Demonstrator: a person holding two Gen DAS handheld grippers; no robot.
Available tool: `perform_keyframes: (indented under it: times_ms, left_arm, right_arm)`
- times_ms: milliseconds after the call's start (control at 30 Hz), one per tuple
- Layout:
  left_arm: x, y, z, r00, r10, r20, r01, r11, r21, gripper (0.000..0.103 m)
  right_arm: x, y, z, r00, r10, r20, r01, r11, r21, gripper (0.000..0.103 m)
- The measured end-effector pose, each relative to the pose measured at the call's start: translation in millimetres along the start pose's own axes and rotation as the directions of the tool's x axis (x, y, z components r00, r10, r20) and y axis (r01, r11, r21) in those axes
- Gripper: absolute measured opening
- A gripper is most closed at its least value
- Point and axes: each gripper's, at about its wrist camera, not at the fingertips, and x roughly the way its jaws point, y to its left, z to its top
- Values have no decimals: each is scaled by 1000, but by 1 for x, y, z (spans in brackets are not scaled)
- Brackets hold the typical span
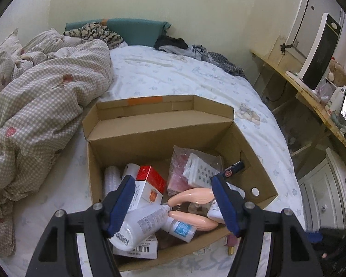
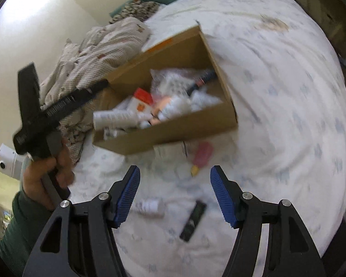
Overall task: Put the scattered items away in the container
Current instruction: 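Lower the lighter and white bottle into the box, open both grippers, then grasp the black-green lighter with the right gripper while left grasps a white pill bottle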
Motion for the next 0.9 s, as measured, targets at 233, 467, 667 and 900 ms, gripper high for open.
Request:
perform_keyframes:
  times_ms: [233,467,667,900]
  left_arm:
    - [-14,3,-1,999,-30,17,31,999,-36,70]
    - [-18,5,-1,999,-43,15,44,998,-51,70]
    - [-11,7,-6,997,-65,-31,63,996,-63,70]
    - [-3,0,-10,984,-155,-88,150,987,-62,70]
  right_arm:
    - [26,-26,-40,990,-112,-89,123,985,118,68]
    - [84,-32,-64,943,-261,-207,273,962,31,69]
    - [84,-36,-65,943,-272,-192,272,962,-27,1]
    - [43,-58,-54,970,-212,-121,218,975,35,0]
